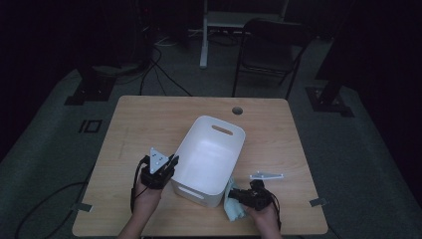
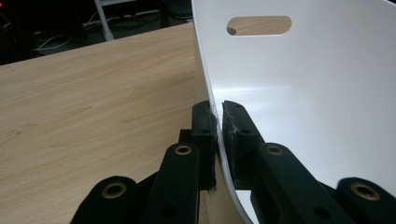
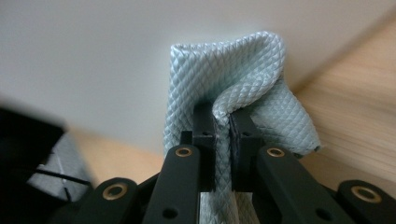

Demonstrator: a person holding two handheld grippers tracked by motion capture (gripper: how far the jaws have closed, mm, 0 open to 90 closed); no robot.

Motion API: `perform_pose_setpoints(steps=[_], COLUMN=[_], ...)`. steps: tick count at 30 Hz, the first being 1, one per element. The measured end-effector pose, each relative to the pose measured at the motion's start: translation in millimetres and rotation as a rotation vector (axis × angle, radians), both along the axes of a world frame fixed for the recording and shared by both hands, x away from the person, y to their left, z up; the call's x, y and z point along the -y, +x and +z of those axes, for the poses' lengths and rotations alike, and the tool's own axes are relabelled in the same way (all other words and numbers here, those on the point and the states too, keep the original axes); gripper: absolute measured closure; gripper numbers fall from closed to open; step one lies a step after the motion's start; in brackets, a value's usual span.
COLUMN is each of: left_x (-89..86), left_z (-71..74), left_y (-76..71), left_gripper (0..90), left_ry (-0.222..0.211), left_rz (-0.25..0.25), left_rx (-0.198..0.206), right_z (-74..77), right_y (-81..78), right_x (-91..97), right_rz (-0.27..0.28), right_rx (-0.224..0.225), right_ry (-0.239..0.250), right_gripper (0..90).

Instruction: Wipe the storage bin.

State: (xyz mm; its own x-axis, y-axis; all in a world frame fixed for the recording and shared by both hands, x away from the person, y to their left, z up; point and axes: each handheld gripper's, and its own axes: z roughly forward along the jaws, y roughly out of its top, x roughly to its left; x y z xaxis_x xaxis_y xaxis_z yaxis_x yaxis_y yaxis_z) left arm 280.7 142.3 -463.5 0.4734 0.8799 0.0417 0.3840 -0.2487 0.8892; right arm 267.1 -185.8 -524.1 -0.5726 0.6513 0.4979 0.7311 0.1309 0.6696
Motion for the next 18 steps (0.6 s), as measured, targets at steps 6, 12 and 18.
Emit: perform_pose_setpoints(steps=[6,12,18], left_x=[0.0,-2.4,-1.6], left_z=[-0.1,-1.5,-1.0], left_y=[-0.2,-0.1,-0.5], left_gripper=[83.8,83.7,83.9], left_ry=[0.0,-0.037,-0.028], left_rz=[0.0,-0.023,-0.026], left_rx=[0.001,-0.002,-0.003], right_z=[48.3,47.3,30.0], right_y=[-36.7,-37.2,-28.1], right_x=[-2.8,-9.5,-10.0], right_rz=[0.056,0.039,0.018], right_rx=[0.146,0.173,0.143], right_ry=[0.118,0.089,0.027], right_gripper=[82.3,80.2,82.2])
